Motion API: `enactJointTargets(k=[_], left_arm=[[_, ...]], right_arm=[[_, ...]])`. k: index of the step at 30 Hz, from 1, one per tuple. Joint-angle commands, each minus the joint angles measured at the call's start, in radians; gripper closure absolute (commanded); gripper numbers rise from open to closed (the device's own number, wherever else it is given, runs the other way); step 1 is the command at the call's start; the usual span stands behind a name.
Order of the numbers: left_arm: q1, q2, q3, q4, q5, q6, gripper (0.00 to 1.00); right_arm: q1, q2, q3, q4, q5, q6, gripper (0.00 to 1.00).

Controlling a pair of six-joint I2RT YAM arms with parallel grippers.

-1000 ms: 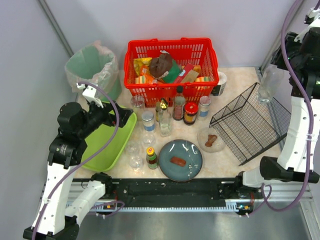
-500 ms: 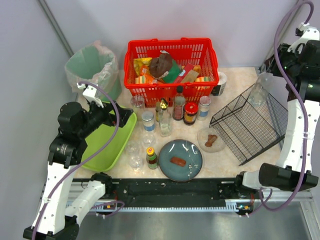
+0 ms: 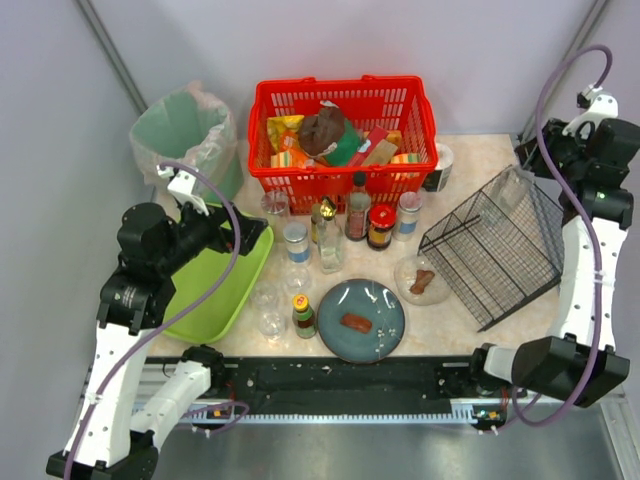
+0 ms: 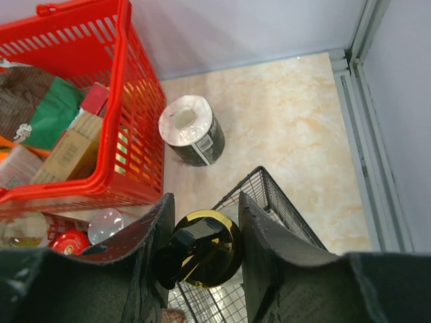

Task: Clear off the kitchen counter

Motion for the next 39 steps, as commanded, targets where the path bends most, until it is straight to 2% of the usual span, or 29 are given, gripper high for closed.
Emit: enactJointTargets(k=[1,6,13,17,24,27,28,31,39], left_arm=[[0.005,-0.002,-0.008,0.043,0.022,-0.006,0.02],[0.005,-0.003,-0.016,0.054,0.028,-0.010,0.02],[0.005,0.001,-0.017,0.059,0.034,-0.015,0.01],[0.005,0.007,-0.016,0.057,0.037,-0.018,0.02],[0.003,0.012,-0.017,0.063,0.042,-0.026,0.01],[0.005,0.013,-0.016,0.065,0.045,-0.026,0.02],[0.005,0.015,-0.016,0.063,0.046,-0.026,0.02],[0.005,0.015,-0.014,0.063,0.046,-0.026,0.02],[0.005,0.015,-0.016,0.063,0.048,-0.024,0.02]], right_arm=[[-0.029,-0.066,-0.058,0.212,-0.083,0.035,1.00],[-0.033,-0.079,-0.173,0.312,-0.099,0.037,1.00],[-0.035,-0.151,-0.352,0.561,-0.056,0.054,1.00],[-0.033,-0.147,-0.356,0.553,-0.022,0.055,1.00],[-0.033,-0.113,-0.334,0.514,-0.011,0.057,0.92],[-0.035,-0.107,-0.329,0.510,-0.011,0.057,0.79],[-0.035,-0.109,-0.333,0.508,-0.010,0.057,0.63],[-0.033,-0.118,-0.333,0.496,-0.008,0.058,0.42],[-0.035,-0.142,-0.227,0.346,0.048,0.066,0.23]])
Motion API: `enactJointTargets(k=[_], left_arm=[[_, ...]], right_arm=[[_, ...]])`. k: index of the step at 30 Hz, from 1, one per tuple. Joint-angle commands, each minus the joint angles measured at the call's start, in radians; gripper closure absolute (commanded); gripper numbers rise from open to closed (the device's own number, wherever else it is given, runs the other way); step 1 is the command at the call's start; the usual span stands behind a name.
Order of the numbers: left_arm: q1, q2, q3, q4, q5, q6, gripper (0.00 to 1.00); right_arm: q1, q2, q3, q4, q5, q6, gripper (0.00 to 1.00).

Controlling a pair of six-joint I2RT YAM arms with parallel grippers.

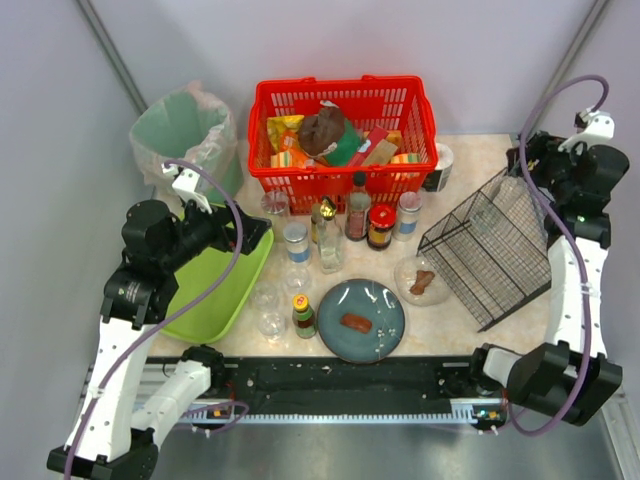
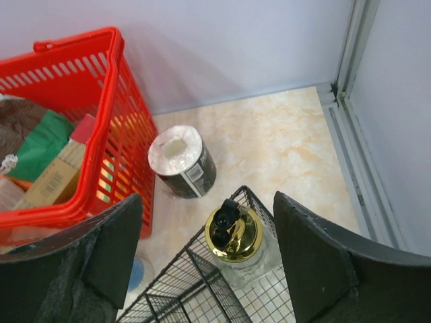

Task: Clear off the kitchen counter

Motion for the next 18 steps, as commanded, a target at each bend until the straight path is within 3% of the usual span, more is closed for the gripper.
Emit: enactJointTargets(k=[1,7,14,16,18], left_arm=[[0.005,-0.001,0.000,0.050,0.015,-0.002,0.01],[0.005,-0.001,0.000,0.048,0.017,0.000,0.02],[0.005,0.004,0.000,0.045,0.015,0.000,0.02],[0.005,0.004,0.000,0.039,0.013,0.003,0.02],[0.005,0.004,0.000,0.036,0.010,0.004,0.02]], right_arm=[[-0.010,-0.050,0.128,-0.072,0.058,0.011,0.20],[-0.012,-0.077,0.246,-0.232,0.094,0.043,0.12],[-0.002,-0.069,0.395,-0.417,-0.199,0.144,0.13],[0.037,-0.058,0.420,-0.469,-0.263,0.126,0.13],[0.173,-0.055,0.437,-0.525,-0.232,0.065,0.13]])
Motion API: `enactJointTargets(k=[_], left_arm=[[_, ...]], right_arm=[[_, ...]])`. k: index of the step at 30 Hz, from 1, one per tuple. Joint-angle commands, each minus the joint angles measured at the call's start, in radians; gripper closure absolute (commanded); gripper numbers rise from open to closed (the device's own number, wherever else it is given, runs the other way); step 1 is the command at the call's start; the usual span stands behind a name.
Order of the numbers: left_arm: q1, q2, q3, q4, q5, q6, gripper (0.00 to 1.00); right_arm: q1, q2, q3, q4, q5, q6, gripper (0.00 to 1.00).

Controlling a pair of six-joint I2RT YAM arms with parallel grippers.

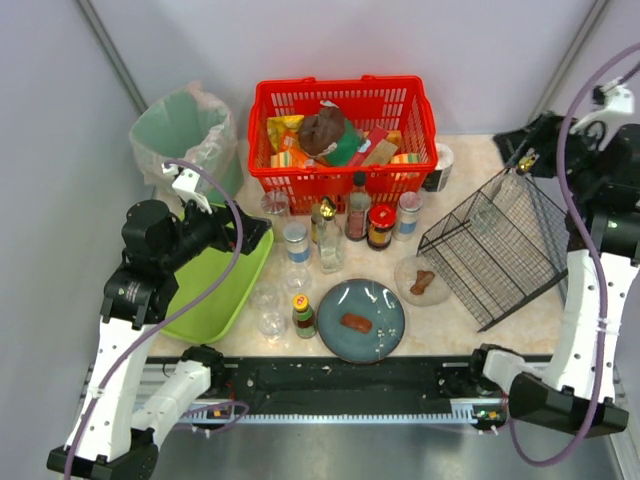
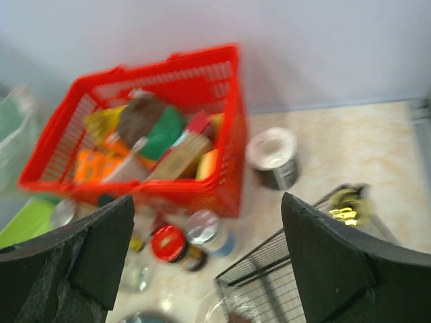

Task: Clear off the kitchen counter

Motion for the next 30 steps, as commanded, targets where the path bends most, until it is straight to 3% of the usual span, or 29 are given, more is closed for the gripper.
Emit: enactJointTargets(k=[1,4,7,13,21,30], left_arm=[[0.005,0.004,0.000,0.034,0.010,0.005,0.02],[0.005,0.007,0.003,0.030,0.012,0.004,0.02],[0.005,-0.001,0.000,0.021,0.007,0.005,0.02],[0.005,-0.003,-0.011,0.011,0.002,0.007,0.02],[0.005,0.005,-0.020,0.016,-0.001,-0.002,0.02],[0.005,0.027,-0.019,0.030,-0.027,-0.025,0.02]], right_arm=[[0.239,0.007,0.057,-0.152,-0.049,-0.074,0.13],[0.496,0.013,0.033,-0.160,0.092,-0.131,0.13],[0.675,0.010,-0.035,-0.134,0.172,-0.177,0.13],[0.965,-0.088,-0.318,0.128,0.307,-0.225,0.11],[1.177,-0.038,-0.500,0.473,0.541,-0.213,0.12],[1.216,0.166,-0.494,0.719,0.654,-0.246,0.17]])
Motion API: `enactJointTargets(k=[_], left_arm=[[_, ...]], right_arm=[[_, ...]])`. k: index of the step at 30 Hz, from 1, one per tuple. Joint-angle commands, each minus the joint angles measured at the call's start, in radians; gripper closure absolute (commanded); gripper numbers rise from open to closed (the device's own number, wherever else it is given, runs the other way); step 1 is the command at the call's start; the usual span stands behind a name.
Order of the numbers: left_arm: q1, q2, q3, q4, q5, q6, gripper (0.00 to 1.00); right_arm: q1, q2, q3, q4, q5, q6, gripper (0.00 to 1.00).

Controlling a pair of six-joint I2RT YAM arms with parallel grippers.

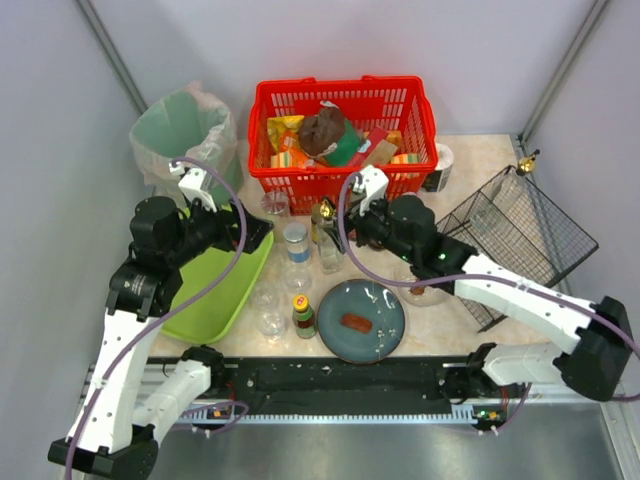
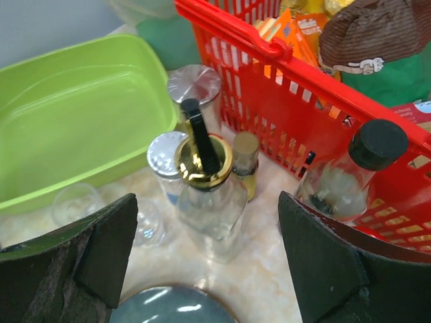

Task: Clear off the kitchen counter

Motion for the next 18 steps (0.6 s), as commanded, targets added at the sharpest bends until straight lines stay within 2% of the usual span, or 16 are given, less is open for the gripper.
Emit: enactJointTargets(k=[1,7,13,18], left_arm=[[0.005,-0.001,-0.002,0.042,-0.035,-0.015,0.02],[0.005,-0.015,-0.014,0.040,-0.069,-0.008,0.02],[0.005,-0.012,-0.023,0.025,-0.082,0.001,0.02],[0.005,-0.009,-0.022,0.022,-0.082,0.003,0.02]], right_arm=[[0.017,0.072,0.028,0.182,0.103,-0.030,0.18],[0.017,0.138,0.019,0.255,0.066,-0.012,0.21],[0.018,0.184,0.016,0.284,0.091,0.026,0.40],[0.021,0.198,0.008,0.292,0.094,0.031,0.46]])
